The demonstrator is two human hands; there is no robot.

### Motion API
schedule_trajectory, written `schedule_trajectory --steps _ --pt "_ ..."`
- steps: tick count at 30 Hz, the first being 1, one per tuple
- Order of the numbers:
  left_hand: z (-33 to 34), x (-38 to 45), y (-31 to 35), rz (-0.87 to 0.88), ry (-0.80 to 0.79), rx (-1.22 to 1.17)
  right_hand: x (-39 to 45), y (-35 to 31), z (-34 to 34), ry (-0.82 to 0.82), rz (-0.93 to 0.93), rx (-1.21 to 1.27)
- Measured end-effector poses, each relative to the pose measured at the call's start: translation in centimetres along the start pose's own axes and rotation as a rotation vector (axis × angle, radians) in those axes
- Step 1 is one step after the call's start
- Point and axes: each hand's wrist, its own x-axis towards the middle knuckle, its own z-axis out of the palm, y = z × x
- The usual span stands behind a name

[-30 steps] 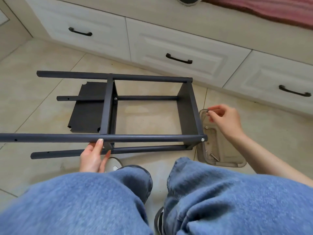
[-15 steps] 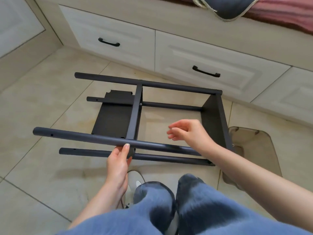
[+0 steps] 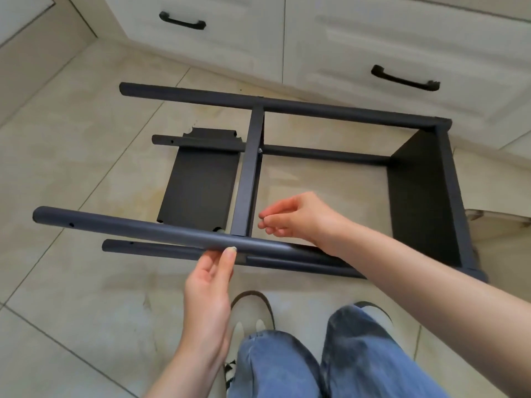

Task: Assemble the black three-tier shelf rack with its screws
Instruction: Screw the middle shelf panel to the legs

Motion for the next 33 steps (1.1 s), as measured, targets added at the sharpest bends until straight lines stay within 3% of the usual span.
schedule_trajectory --steps 20,33 --pt "-1.2 0.6 -0.7 -0.036 -0.005 0.029 3.0 -0.3 1.6 -0.448 0.197 0.182" --pt "-1.7 0.5 -0.9 -0.055 -0.015 0.057 3.7 0.7 2.0 -0.496 0.261 0.103"
